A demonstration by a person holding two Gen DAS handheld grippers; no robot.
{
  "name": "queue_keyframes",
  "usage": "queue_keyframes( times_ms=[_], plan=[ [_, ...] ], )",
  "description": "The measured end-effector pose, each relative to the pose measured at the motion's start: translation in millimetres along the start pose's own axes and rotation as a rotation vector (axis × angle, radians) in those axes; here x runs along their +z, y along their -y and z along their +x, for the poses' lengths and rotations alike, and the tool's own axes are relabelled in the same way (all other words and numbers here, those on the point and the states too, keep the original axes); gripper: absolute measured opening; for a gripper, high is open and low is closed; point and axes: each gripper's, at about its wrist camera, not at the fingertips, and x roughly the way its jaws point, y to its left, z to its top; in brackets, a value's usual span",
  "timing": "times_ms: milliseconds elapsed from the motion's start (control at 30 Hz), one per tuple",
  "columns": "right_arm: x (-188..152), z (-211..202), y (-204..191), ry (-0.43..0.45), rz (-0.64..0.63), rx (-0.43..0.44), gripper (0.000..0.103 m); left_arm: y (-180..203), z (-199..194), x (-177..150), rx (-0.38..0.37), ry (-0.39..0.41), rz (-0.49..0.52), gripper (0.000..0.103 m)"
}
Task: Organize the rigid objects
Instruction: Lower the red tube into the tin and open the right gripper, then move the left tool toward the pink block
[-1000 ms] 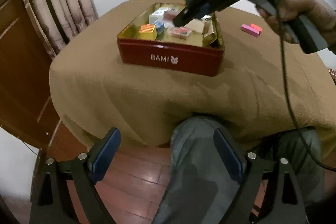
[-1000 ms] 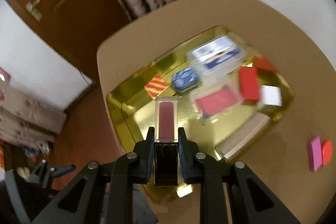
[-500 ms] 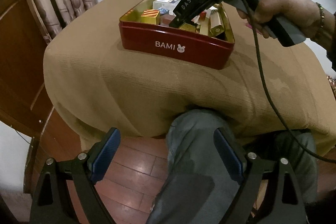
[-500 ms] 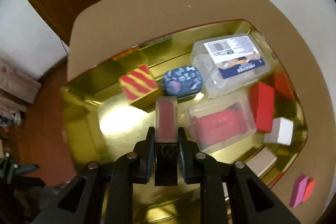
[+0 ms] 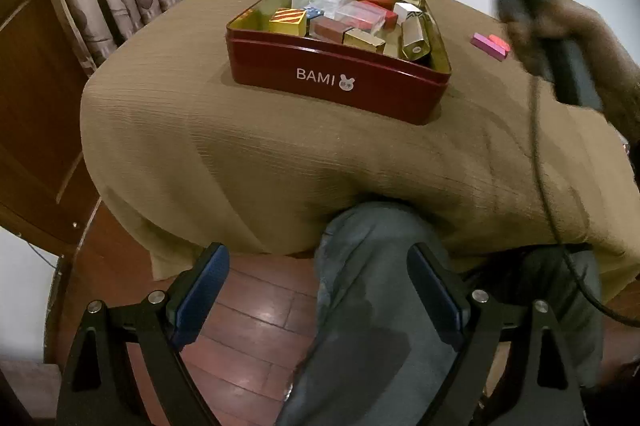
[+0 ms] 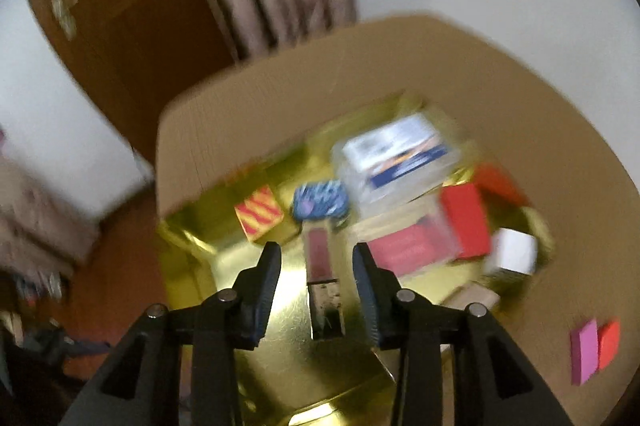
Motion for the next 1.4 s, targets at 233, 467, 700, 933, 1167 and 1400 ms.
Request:
queue_keyframes(
  times_ms=[233,467,700,933,1167,1400],
  plan=[
    [-101.2,-100.1,102.5,0.225,0.283,-0.368,0.052,16.7,-0.4,-5.2,0.000,0.004,0.059,0.088],
    [-216.5,-163.8,219.5,0.111,0.492,-0.768,0.052,61.7,-16.1,9.4,-0.046,0.034,0.196,0.088],
    [-254.5,-181.6,277.8,0.070,0.617,-0.876,0.052,127.2,-23.9,76.0,-0.090,0.067,0.267,0.089],
    [-273.0,-200.5,302.7,0.147,0.715,-0.781,0.062,188.8,11.1,178.3,-0.093,0.036,0.261,0.089],
    [-280.6,-213.9,306.5,0.151,0.704,-0.738,0.078,251.8,69.3,250.4,-0.062,0.119,0.559,0.089],
    [-288.9,-230.1,317.7,0.246,0.761,-0.647,0.078,290.0,102.6,249.9,-0.164,0.050,1.058,0.089]
  ],
)
